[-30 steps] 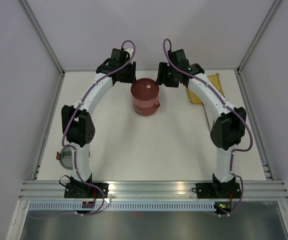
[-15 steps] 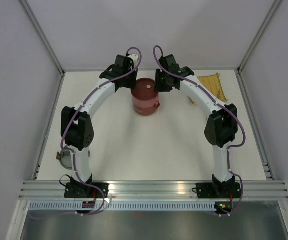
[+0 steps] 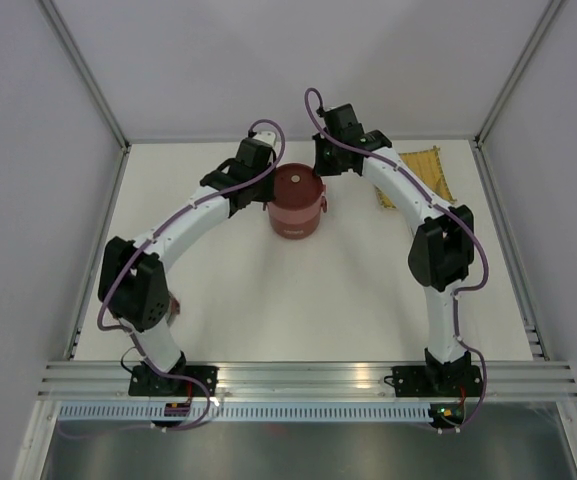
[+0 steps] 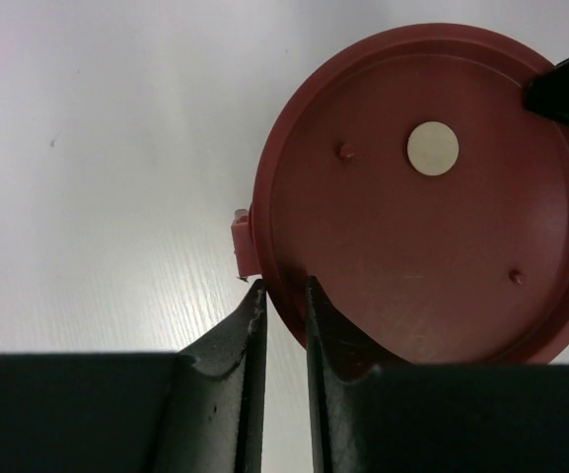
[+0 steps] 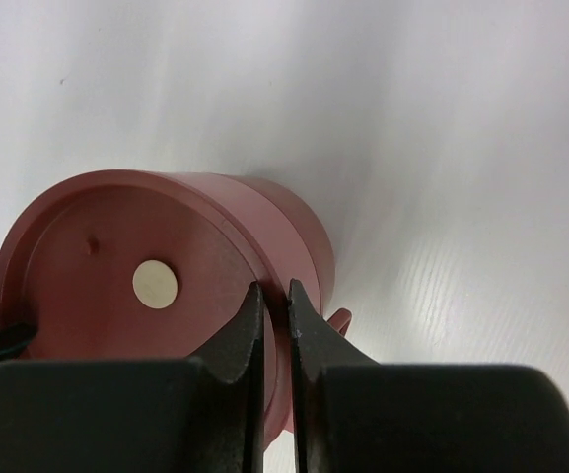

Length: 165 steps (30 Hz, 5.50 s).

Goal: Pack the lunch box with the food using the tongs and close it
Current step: Adjust the packing box at the center of the board.

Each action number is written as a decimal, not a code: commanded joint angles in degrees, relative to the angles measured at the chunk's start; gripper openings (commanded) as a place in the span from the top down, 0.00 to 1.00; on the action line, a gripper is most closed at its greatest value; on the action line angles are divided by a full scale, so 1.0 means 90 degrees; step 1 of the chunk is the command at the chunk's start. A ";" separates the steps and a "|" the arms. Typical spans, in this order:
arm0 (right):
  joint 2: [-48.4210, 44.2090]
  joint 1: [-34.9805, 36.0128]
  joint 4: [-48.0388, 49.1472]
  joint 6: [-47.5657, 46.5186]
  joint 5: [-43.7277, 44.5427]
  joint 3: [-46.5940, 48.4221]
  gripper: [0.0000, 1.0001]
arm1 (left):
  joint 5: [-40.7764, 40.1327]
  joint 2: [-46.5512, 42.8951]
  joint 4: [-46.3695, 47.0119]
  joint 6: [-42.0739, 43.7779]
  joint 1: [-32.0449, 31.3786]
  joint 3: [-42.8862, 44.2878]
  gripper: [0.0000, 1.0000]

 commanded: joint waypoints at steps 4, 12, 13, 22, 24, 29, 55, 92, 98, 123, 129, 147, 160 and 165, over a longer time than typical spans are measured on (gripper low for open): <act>-0.0029 0.0105 -0.0018 0.0002 -0.0131 -0.1115 0.92 | 0.0582 -0.0354 -0.1018 -0.1209 -0.0763 -0.0938 0.80; -0.0977 0.0437 0.0187 0.0276 -0.0034 -0.2408 0.93 | 0.0249 -0.1028 -0.1340 -0.1289 -0.0773 -0.1164 0.81; -0.0996 0.0447 0.0177 0.0295 0.0024 -0.2350 0.92 | 0.0230 -0.1086 -0.1350 -0.1240 -0.0773 -0.1048 0.80; -0.0743 0.0027 -0.0779 0.0402 -0.0354 0.0078 0.76 | 0.0122 -0.0892 -0.1769 -0.0674 -0.0657 0.0580 0.65; -0.0850 -0.0139 -0.0877 0.0491 -0.0395 0.0364 0.66 | 0.0122 -0.0931 -0.1867 -0.0605 -0.0608 0.0885 0.60; -0.1347 -0.0597 -0.0897 0.0559 -0.0589 0.0473 0.52 | 0.0308 -0.1165 -0.2101 -0.0498 -0.0150 0.1589 0.52; -0.1047 -0.0569 0.1808 0.1369 -0.0258 -0.3991 1.00 | 0.1519 0.0259 -0.0491 -0.1650 0.1795 -0.0774 0.76; 0.0439 0.0632 0.2540 0.1945 -0.1127 -0.2897 1.00 | 0.2327 0.1950 -0.0286 -0.1112 0.0330 0.0310 0.84; 0.0361 0.0710 0.3009 0.2238 -0.1586 -0.3101 0.99 | 0.2272 0.1989 -0.0227 -0.1298 0.0184 0.0223 0.86; -0.0831 -0.0403 0.1496 0.1184 0.0005 -0.3121 0.99 | 0.1509 0.0564 -0.0100 -0.1211 0.1258 -0.0920 0.86; -0.1103 -0.0569 0.1544 0.1184 -0.0043 -0.3384 0.99 | 0.1284 0.0242 -0.0266 -0.1054 0.1404 -0.1007 0.86; -0.1173 -0.0198 0.2013 0.1438 -0.1294 -0.3570 1.00 | 0.2280 0.0036 -0.0246 -0.1201 0.1180 -0.1076 0.86; -0.1133 0.0222 0.2043 0.1614 -0.0894 -0.4039 1.00 | 0.1764 0.0183 -0.0256 -0.1298 0.0867 -0.1135 0.86; -0.1172 0.0222 0.1974 0.1545 -0.0707 -0.4117 1.00 | 0.1636 0.0105 -0.0246 -0.1328 0.0867 -0.1193 0.86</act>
